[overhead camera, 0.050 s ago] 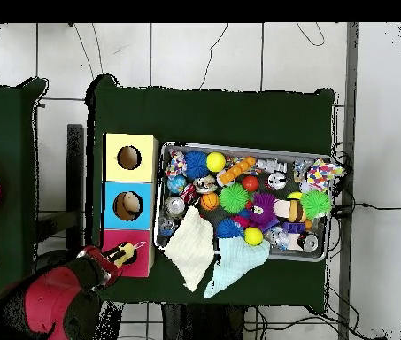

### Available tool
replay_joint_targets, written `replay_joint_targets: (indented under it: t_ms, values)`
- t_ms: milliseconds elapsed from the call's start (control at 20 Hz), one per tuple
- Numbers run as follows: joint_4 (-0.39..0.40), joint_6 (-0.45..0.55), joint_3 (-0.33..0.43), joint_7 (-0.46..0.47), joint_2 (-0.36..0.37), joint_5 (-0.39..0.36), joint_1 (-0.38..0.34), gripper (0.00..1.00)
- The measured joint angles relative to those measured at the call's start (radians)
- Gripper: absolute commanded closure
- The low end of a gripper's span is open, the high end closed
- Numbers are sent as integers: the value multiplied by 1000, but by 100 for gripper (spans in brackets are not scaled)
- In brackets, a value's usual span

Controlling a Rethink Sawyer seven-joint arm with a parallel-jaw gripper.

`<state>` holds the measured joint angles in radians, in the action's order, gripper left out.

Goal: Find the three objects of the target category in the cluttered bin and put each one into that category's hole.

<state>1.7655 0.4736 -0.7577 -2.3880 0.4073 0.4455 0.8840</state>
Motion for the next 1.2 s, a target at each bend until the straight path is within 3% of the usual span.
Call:
replay_joint_targets:
  t_ms: [400,1200]
  values:
    - [1,-52,0,0,-29,0,0,100]
    - [1,-57,0,0,-80,0,-2,100]
